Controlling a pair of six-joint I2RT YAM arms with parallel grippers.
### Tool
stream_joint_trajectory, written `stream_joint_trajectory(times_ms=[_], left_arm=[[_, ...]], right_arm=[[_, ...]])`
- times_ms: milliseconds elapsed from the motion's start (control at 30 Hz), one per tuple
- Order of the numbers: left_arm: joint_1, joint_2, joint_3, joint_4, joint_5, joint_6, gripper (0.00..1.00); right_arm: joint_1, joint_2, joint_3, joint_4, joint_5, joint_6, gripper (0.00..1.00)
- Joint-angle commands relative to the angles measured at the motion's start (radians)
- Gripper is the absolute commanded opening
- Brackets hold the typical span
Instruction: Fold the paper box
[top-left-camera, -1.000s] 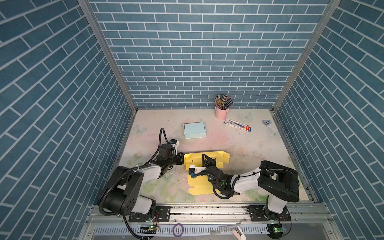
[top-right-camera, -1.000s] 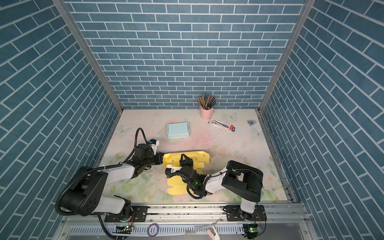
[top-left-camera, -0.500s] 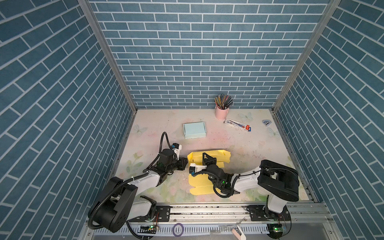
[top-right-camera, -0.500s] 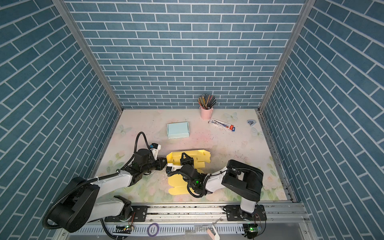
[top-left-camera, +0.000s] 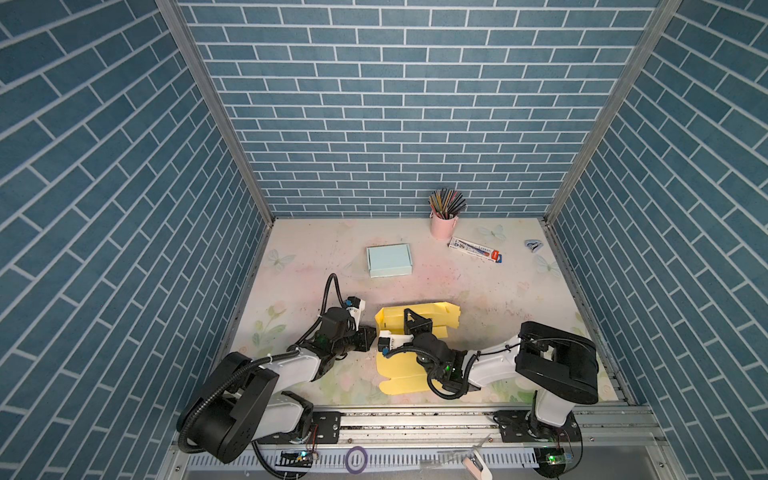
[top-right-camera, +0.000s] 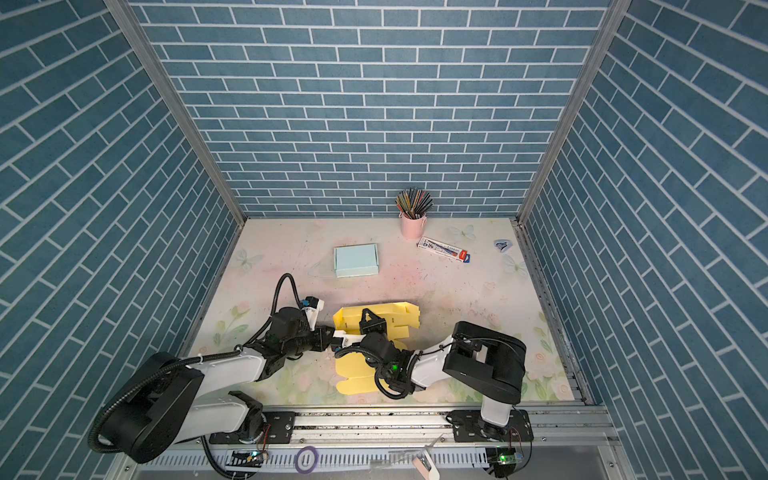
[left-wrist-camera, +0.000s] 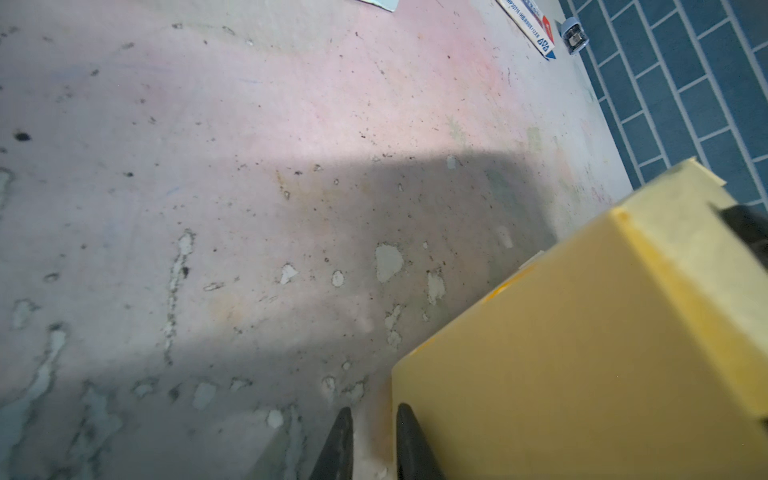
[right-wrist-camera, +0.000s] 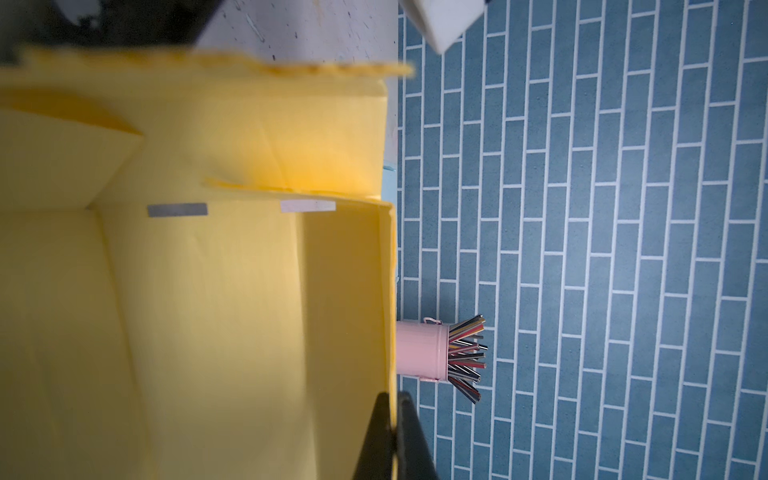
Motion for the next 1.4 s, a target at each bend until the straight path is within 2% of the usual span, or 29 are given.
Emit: stream_joint_trajectory(times_ms=[0, 133, 367, 533, 733, 933, 1367], left_arm=[[-0.027, -0.060, -0.033, 0.047, -0.003, -0.002, 0.31], [-0.077, -0.133, -0.045, 0.018, -0.050, 0.013, 0.39], [-0.111, -0.102, -0.041, 0.062, -0.050, 0.024, 0.41], [-0.164, -0.123, -0.072, 0.081, -0.104, 0.029, 0.44], [-0.178, -0.146, -0.088, 0.076, -0.138, 0.043, 0.47], [-0.191, -0.070, -0.111, 0.181, -0.184, 0.072, 0.51], [-0.222, 0.081, -0.030, 0.277, -0.242, 0.160, 0.52]], right_arm=[[0.007, -0.044, -0.028, 0.013, 0.000, -0.007, 0.00], [0.009, -0.073, -0.038, -0.003, -0.008, 0.018, 0.00], [0.015, -0.095, -0.040, -0.009, -0.018, 0.026, 0.00], [0.015, -0.102, -0.047, -0.012, -0.017, 0.026, 0.00], [0.014, -0.078, -0.043, 0.003, -0.011, 0.013, 0.00], [0.016, -0.094, -0.051, 0.006, -0.010, 0.012, 0.00], [0.054, -0.117, -0.056, -0.070, 0.002, 0.072, 0.00]])
